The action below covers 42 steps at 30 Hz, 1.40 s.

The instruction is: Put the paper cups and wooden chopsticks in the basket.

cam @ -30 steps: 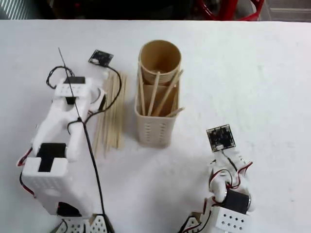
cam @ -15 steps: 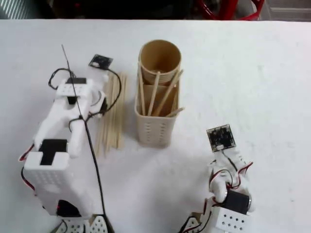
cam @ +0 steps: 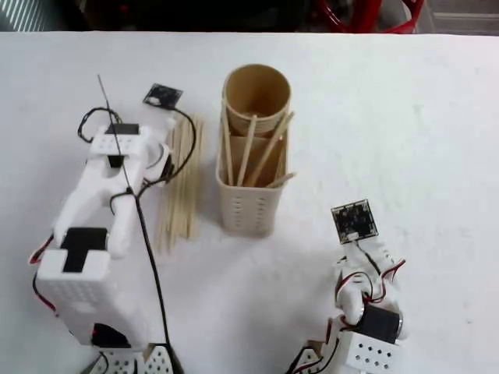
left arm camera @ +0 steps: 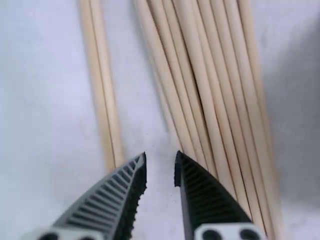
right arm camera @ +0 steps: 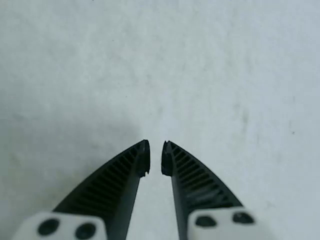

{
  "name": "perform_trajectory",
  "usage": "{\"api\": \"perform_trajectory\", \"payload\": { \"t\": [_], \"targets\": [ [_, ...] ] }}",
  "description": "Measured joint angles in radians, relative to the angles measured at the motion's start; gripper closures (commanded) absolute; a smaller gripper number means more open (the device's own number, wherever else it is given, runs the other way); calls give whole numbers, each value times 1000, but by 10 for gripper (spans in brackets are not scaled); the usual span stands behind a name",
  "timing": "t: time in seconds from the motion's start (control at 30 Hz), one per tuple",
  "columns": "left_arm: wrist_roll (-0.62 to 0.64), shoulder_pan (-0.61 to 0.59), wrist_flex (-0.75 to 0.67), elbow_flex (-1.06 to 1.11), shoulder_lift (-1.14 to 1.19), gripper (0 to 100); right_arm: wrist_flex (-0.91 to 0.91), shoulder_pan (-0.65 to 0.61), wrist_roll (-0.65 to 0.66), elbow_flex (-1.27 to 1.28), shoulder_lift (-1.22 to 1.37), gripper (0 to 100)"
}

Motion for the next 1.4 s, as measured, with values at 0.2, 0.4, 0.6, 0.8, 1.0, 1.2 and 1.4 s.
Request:
{"api": "perform_trajectory", "payload": {
  "t": [0.2,0.4,0.6,0.8,1.0,1.2,1.4],
  "targets": [
    [-2,2,-58,101,-78,884,0,0,0,0,0,942],
    [-20,72,-61,120,-98,884,0,0,0,0,0,942],
    [-8,64,-91,120,-92,884,0,0,0,0,0,942],
    [-8,51,-64,37,20,887,0,0,0,0,0,942],
    [-8,6,-38,8,31,887,0,0,0,0,0,942],
    [-8,-14,-38,8,31,887,0,0,0,0,0,942],
    [-6,11,-38,8,31,888,0,0,0,0,0,942]
  ]
}}
